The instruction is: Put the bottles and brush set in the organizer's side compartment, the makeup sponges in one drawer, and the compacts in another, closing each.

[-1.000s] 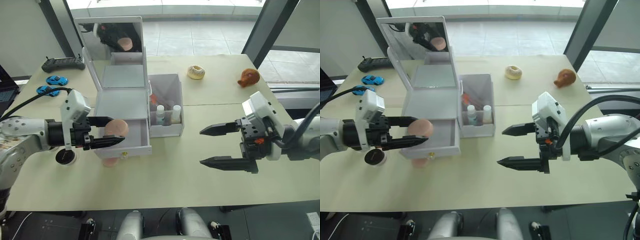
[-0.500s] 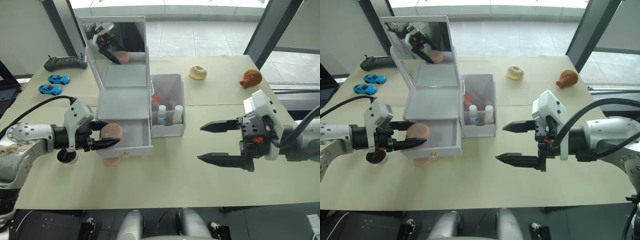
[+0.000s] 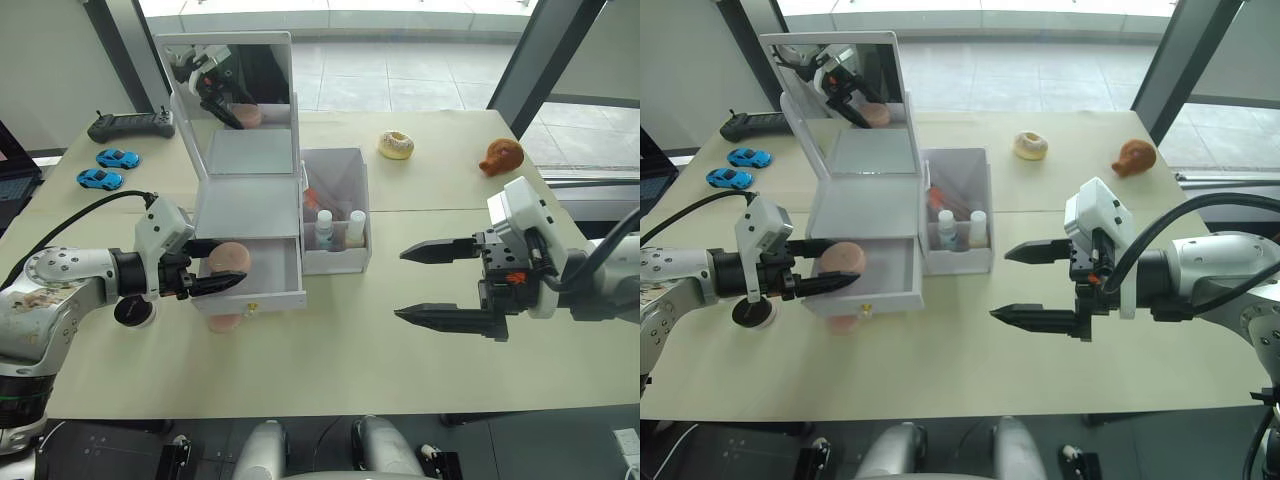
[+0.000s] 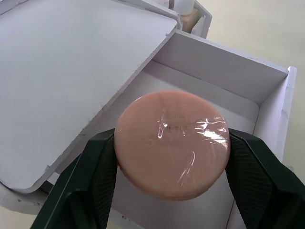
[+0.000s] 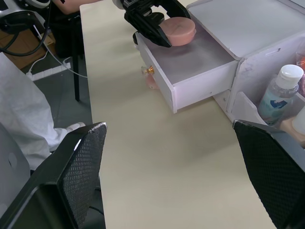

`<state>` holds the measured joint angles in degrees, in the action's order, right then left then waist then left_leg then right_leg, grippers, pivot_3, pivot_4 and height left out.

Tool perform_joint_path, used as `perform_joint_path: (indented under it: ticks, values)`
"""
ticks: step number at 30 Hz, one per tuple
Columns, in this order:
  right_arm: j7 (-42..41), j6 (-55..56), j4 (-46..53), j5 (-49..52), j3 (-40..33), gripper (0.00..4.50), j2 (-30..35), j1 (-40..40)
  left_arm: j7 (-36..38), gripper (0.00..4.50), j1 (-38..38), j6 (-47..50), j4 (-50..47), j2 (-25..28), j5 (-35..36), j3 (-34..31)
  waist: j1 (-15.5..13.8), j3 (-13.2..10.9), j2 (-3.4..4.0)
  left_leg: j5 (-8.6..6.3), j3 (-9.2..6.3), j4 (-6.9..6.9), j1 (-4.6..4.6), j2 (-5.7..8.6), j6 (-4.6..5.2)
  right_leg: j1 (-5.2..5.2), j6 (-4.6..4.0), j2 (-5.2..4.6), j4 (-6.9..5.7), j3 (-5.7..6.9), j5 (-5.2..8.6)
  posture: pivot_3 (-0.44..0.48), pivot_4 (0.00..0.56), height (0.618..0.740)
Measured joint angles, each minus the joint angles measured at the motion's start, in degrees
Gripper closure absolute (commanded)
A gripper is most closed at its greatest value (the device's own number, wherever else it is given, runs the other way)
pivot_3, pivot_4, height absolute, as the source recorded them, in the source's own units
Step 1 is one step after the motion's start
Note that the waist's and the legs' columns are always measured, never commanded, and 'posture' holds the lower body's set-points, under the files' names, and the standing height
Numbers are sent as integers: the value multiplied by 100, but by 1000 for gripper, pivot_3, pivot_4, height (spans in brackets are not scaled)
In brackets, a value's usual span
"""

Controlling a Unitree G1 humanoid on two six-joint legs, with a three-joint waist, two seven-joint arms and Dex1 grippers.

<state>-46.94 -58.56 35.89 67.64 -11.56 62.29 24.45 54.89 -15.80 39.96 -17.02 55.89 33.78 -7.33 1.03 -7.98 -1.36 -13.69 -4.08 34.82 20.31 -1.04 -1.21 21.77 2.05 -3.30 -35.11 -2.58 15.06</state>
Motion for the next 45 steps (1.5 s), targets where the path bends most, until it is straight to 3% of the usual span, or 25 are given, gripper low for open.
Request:
perform_joint_path:
  ticks: [1,6,12,18,24,28,34,40,45]
  values:
    - [1,0,0,-1,0,0,0,-1,10,1450,0,4,0,0,3,0,1,0,0,0,0,0,0,0,0,0,0,0,0,0,0,0,150,740]
    - [-9,0,-1,-35,1,0,0,-10,79,40,-123,129,27,0,143,-75,-2,0,-1,0,0,1,1,0,0,0,0,0,0,1,0,0,150,740]
    - [-61,1,-28,-111,11,0,0,-16,378,40,-318,295,226,220,489,-622,18,0,-1,0,0,1,-1,-1,0,1,0,3,-2,1,0,0,150,740]
    - [-394,382,-277,-679,-17,0,4,-350,930,40,316,-69,1002,504,509,-1835,21,2,3,0,1,0,-3,-1,0,5,-1,0,-2,2,0,0,150,740]
    - [-581,1733,-1265,-2035,-281,0,-422,-1181,1049,40,688,-1341,3148,641,-252,-2473,-8,6,-5,0,2,0,-1,2,0,9,-1,-4,-2,3,0,0,150,740]
    - [-514,2833,-2491,-3096,-679,0,-645,-1707,800,40,809,-2720,5525,811,-902,-2768,11,8,-3,0,7,-3,-2,5,0,15,-4,-9,-7,1,-2,0,150,740]
    - [-554,3596,-3254,-3699,-1216,0,-740,-2202,747,40,1084,-3542,6811,868,-1093,-2983,-12,20,-13,0,7,-9,-5,-2,0,25,-8,-8,-14,6,1,0,150,740]
    - [-624,3690,-3397,-3780,-1247,0,-882,-2238,784,40,1021,-3857,6907,882,-1132,-2978,4,23,-9,0,8,-5,-5,1,0,17,-8,-11,-28,2,0,0,150,740]
    - [-748,3446,-3103,-3698,-1061,0,-825,-1687,1097,40,1404,-3771,5632,724,-992,-2979,52,26,6,0,11,-5,-5,-1,0,22,-11,-12,-40,-6,-1,0,150,740]
